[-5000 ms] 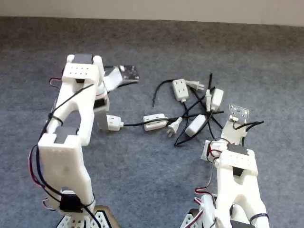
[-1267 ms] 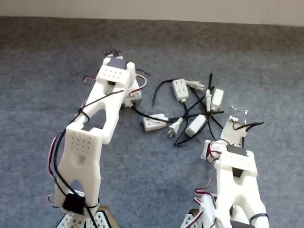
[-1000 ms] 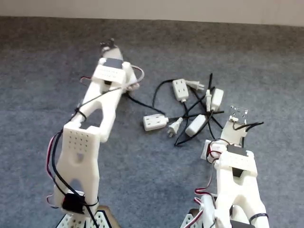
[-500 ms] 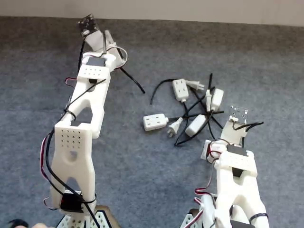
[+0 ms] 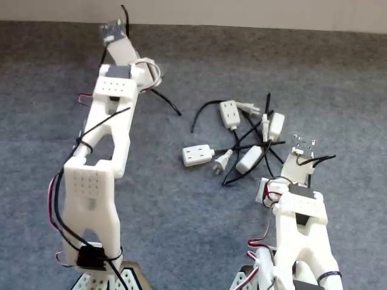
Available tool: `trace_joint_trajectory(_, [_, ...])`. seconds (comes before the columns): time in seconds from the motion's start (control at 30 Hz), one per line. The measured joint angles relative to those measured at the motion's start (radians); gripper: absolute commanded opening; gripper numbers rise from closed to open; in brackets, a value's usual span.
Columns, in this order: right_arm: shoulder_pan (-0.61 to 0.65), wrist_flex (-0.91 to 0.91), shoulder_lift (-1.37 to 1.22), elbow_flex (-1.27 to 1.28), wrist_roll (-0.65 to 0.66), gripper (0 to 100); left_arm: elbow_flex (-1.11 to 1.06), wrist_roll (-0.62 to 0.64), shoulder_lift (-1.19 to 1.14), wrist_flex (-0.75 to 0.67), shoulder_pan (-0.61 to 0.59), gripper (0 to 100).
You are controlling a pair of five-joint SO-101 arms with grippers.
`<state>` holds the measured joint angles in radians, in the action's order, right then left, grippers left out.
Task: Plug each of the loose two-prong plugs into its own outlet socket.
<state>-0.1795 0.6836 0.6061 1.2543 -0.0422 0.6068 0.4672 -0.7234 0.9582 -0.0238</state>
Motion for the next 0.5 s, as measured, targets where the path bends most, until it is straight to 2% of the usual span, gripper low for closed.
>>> trace_joint_trajectory(0.13, [0.000,-0.015,0.000,0.003,0.000,0.9,0.000,-0.141,0.106,0.141,0.015,35])
trace_joint_trajectory(0.33, [0.000,-0.029,0.000,0.005,0.037,0.9,0.002,-0.407,0.153,0.400,0.133,35])
trace_joint_trajectory(0.5, [0.000,-0.032,0.000,0.005,0.044,0.9,0.002,-0.506,0.153,0.598,0.249,34])
